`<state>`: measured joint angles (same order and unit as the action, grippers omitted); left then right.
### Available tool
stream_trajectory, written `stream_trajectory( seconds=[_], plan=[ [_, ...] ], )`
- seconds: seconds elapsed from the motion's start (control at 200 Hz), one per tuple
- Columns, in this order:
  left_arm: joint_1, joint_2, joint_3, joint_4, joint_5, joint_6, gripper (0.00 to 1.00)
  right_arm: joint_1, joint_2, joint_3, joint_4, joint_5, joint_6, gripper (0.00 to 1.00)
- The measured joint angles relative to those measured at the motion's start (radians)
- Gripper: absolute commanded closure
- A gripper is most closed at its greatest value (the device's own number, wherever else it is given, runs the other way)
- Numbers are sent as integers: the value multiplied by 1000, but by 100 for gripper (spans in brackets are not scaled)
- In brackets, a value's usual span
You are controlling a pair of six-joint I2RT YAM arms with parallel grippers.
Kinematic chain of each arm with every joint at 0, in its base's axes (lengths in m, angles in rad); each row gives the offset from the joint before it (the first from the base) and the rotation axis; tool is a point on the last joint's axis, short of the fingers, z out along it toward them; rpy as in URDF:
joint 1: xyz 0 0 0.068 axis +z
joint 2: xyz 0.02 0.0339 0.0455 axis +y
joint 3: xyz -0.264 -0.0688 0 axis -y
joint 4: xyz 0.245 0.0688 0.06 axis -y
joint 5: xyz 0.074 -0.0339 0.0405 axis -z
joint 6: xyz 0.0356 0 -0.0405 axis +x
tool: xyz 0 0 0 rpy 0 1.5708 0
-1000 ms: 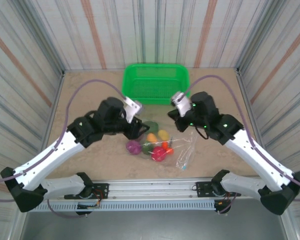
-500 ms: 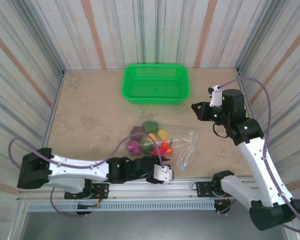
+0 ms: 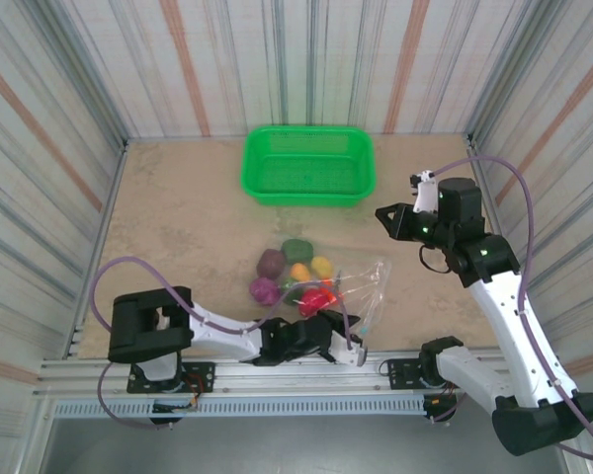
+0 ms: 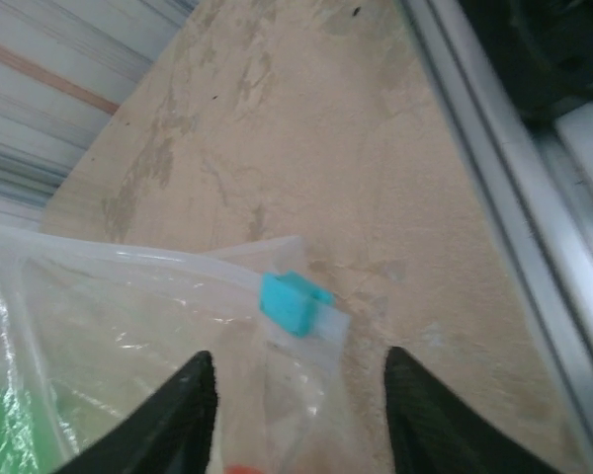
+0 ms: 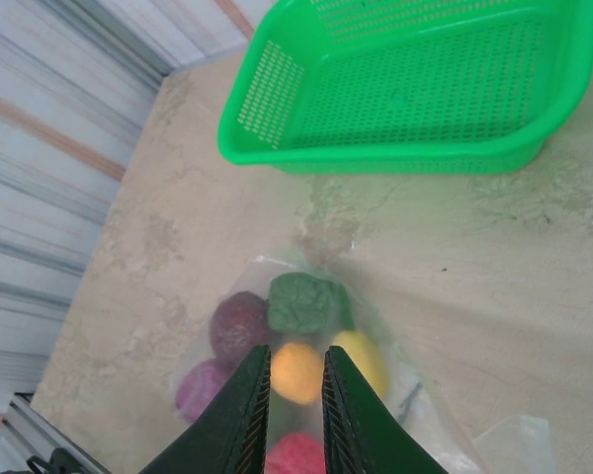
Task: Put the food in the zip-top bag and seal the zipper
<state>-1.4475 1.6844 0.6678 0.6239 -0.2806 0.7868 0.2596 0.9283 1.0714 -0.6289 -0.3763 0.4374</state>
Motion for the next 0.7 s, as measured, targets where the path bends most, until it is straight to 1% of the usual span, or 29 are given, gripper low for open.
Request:
stream_trajectory(
  seconds=[0.055,0.125,0.145,0.316,0.446,0.531,0.626,0.701],
  plan=[
    [13,10,0,31,-10,20,78,0,0,-5,0,-3,0,81],
    [28,11,5,48,-14,27,96,0,0,-10,0,-8,0,81],
    [31,11,8,47,-16,30,100,0,0,-11,0,-10,0,81],
    [42,-26,28,8,-5,8,100,0,0,-12,0,-14,0,81],
    [70,-150,26,-95,28,-45,100,2,1,-7,-9,-16,-1,80],
    [121,-274,31,-199,74,-104,100,3,7,13,-13,-21,-2,81],
    [197,-406,73,-347,146,-174,100,13,4,39,6,-27,-11,82],
    [260,-496,121,-457,201,-224,100,37,-3,64,18,-30,-41,80]
  ],
)
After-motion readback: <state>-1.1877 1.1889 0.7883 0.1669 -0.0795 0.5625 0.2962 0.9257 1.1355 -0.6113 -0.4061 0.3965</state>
